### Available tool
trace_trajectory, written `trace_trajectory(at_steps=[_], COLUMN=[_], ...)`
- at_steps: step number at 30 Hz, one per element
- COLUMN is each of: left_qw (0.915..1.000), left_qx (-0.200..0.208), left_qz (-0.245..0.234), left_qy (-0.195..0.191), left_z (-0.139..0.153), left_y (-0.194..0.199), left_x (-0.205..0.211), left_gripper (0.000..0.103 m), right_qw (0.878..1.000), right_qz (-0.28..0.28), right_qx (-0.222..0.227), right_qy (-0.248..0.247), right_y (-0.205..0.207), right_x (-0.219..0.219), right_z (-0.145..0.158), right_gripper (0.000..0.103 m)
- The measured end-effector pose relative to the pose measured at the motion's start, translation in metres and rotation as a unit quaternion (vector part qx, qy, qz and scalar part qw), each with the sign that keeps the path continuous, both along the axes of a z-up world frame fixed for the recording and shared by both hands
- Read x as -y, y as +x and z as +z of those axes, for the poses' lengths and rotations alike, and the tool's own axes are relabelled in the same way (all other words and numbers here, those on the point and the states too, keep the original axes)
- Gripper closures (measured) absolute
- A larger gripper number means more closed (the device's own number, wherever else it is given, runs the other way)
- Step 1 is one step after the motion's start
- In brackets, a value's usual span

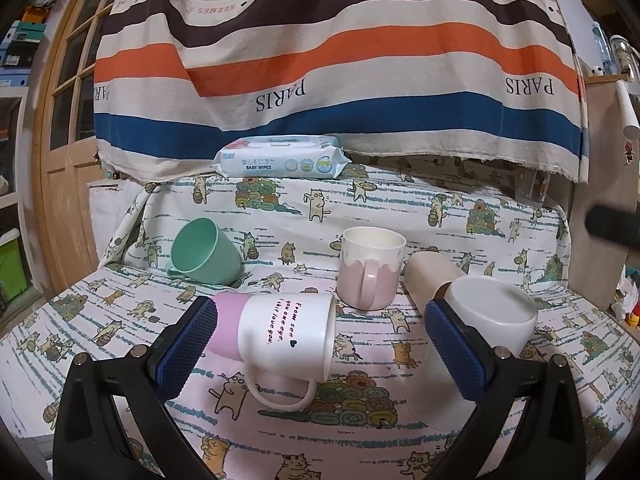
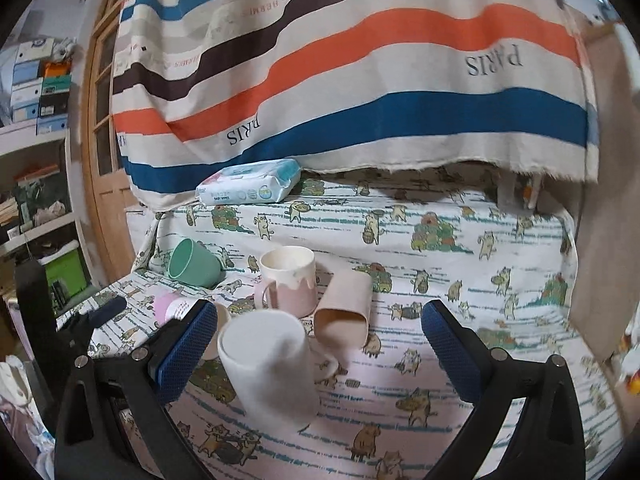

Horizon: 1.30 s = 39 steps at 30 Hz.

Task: Flip cup upside down
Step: 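Move the right gripper onto the lying beige square cup and grasp it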

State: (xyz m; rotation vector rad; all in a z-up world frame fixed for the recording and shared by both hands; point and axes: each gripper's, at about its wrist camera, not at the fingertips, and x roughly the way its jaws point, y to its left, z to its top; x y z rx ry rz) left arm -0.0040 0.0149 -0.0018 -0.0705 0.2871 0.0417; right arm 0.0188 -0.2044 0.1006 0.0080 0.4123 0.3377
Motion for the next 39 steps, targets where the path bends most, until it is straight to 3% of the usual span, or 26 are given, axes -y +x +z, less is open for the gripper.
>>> trace_trajectory(at_steps=[8, 11, 16, 21, 27, 31, 34, 39], left_qw=[0.9998, 0.9986, 0.9987, 0.9990, 0.9994, 0.9992, 0.9992, 0.9993], left_qx=[0.000, 0.021, 0.013, 0.006, -0.002, -0.021, -0.019, -0.021], left_qz=[0.001, 0.013, 0.017, 0.021, 0.036, 0.032, 0.030, 0.026], left_qy=[-0.020, -0.046, -0.045, -0.040, 0.002, 0.014, 0.019, 0.020], left_z=[0.001, 0.002, 0.001, 0.000, 0.002, -0.004, -0.004, -0.004], left_y=[0.001, -0.005, -0.003, 0.000, 0.012, 0.017, 0.016, 0.017], left_x=[-0.009, -0.020, -0.021, -0.020, -0.010, -0.005, -0.003, -0.001], left_gripper=[0.000, 0.000, 0.000, 0.000, 0.000, 0.000, 0.000, 0.000], right_qw=[0.999, 0.997, 0.989, 0.984, 0.960, 0.941, 0.928, 0.918], right_qz=[0.009, 0.042, 0.094, 0.023, 0.004, 0.001, 0.002, -0.011], right_qx=[-0.034, -0.058, -0.111, -0.176, -0.280, -0.338, -0.372, -0.395], right_qy=[0.020, 0.030, 0.036, -0.002, 0.017, 0.012, 0.002, -0.033], right_y=[0.034, 0.050, 0.081, 0.127, 0.188, 0.225, 0.241, 0.255], right_x=[-0.005, -0.018, -0.050, -0.053, -0.034, -0.035, -0.037, -0.046], right_z=[0.024, 0.026, 0.027, 0.010, -0.032, -0.060, -0.077, -0.095], right_gripper=[0.000, 0.000, 0.000, 0.000, 0.001, 0.007, 0.008, 0.009])
